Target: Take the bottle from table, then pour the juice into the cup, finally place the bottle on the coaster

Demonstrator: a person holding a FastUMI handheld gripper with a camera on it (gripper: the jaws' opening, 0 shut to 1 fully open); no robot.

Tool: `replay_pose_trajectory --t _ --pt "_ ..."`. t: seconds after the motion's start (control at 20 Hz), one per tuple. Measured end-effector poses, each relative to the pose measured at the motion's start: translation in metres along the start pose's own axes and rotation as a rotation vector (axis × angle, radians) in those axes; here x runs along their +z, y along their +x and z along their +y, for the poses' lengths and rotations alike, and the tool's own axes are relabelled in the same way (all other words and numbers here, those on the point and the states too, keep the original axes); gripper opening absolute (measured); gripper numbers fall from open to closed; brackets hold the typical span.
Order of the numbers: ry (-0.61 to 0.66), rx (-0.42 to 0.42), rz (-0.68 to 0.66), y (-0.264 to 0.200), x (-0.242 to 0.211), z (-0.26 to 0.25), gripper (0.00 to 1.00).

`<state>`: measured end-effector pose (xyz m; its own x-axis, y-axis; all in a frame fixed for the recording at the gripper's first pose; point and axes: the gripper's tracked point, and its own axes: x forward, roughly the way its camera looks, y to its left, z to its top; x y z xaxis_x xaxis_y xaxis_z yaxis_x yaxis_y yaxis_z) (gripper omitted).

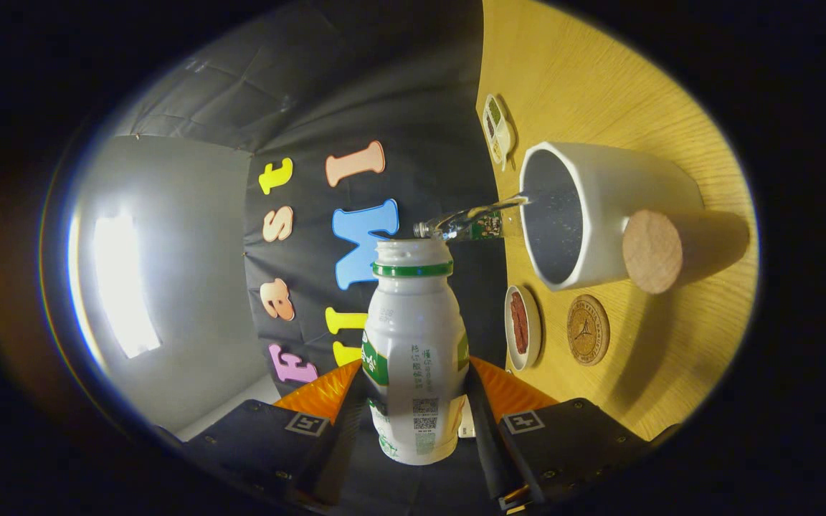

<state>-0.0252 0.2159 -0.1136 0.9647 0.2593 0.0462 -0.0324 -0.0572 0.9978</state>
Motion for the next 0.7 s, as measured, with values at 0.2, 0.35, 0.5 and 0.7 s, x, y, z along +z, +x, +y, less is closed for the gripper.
replay_pose_trajectory --t 0.2,0.35,0.5,0.7 --pt "0.009 0.002 0.003 -0.0012 -0.0026 0.0008 0.73" --pt "0.022 0.003 0.004 -0.0015 -0.0042 0.0013 0.73" --pt "0.02 0.005 0.008 -0.0024 -0.0062 0.0019 0.73" --pt "0.031 0.012 0.01 -0.0036 -0.0072 0.004 0.73"
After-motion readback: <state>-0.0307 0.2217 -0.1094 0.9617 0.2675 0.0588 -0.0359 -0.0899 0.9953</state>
